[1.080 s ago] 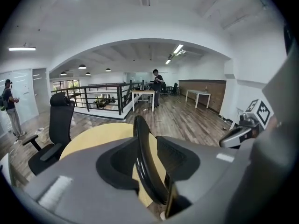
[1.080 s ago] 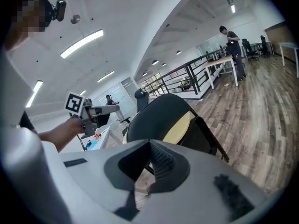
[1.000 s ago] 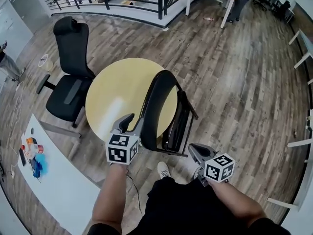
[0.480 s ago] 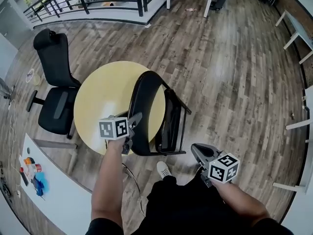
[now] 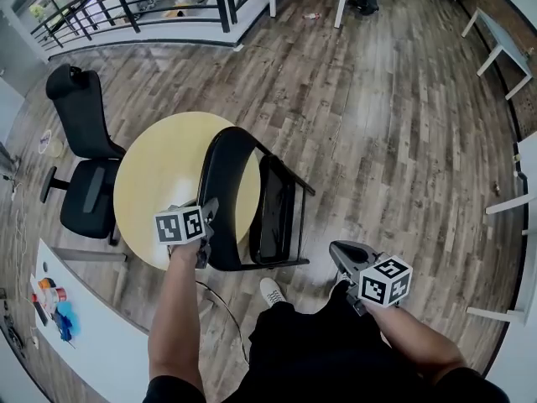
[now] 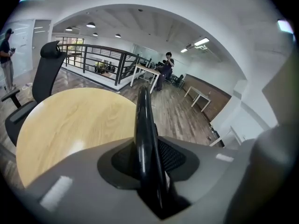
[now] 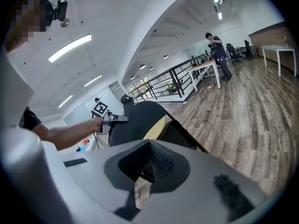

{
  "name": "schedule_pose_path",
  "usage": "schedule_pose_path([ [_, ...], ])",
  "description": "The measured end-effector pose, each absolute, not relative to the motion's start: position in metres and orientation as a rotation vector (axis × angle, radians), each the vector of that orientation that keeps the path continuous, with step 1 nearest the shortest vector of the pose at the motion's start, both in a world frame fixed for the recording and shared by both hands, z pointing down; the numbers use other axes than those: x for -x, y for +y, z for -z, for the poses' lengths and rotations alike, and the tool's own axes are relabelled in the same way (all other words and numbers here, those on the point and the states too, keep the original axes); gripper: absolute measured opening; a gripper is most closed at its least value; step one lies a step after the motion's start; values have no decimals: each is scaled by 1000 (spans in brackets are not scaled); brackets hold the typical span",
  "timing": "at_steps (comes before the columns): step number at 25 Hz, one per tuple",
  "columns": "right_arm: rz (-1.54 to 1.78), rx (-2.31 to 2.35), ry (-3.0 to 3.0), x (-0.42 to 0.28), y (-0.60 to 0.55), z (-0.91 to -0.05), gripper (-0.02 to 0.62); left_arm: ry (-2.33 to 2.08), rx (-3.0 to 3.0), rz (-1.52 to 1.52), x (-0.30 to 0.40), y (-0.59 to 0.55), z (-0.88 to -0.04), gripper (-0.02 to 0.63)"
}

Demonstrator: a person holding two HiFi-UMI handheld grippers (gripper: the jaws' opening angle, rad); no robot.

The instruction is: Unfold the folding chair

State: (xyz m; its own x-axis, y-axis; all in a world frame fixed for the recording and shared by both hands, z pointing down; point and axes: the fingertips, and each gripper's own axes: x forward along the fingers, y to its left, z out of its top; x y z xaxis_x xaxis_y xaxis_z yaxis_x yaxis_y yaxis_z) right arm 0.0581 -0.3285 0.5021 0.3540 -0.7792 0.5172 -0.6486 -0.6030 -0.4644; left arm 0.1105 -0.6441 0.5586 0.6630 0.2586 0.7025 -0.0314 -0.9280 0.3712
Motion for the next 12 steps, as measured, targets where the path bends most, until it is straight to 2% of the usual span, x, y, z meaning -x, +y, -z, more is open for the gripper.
schedule_pose_path([
  [12, 1061, 2429, 1223, -54, -303, -509, 5, 300, -2338, -1088, -127, -522, -512, 103],
])
